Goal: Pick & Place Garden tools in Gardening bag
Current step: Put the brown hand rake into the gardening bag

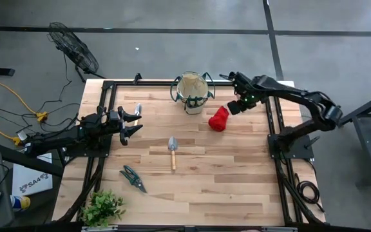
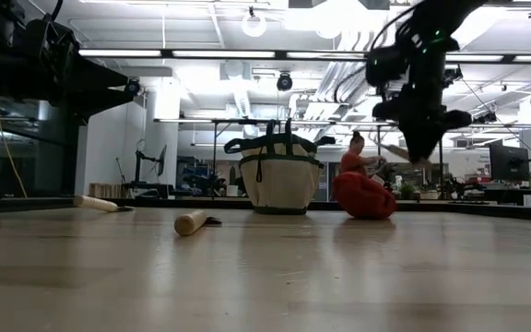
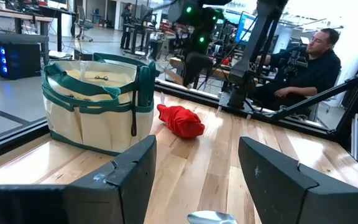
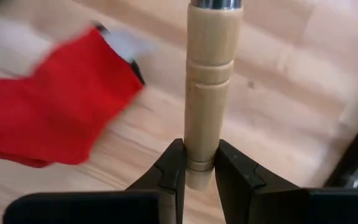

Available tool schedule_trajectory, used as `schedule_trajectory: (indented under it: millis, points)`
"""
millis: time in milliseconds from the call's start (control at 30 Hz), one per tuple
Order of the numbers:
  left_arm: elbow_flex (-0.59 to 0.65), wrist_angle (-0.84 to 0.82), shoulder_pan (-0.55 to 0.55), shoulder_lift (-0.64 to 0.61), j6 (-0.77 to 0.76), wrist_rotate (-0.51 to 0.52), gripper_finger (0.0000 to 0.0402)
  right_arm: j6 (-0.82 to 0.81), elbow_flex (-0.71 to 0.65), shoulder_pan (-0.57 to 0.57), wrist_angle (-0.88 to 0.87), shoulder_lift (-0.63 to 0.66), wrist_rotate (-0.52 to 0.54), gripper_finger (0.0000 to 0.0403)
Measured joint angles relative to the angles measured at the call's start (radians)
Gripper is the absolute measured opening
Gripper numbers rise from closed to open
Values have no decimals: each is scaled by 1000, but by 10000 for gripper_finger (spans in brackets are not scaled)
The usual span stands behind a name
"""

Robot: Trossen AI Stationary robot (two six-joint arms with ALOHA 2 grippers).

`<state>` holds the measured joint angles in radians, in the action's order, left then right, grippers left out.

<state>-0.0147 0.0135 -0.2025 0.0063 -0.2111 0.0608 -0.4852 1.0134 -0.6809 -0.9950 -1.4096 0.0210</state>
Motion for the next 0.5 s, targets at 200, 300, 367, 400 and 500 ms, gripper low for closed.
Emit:
schedule_trajectory:
  millis: [200,300,367,400,500]
  points:
    - [0,0,0,0,0,0,223,52,0,35,149,64,-16,54]
    - [0,0,0,0,0,0,223,53,0,49,248,68,-62,54]
    - [0,0,0,0,0,0,223,48,0,58,317,69,-84,54]
    - [0,0,0,0,0,0,223,48,0,62,351,69,-95,54]
    - [0,0,0,0,0,0,223,48,0,73,432,69,-107,54]
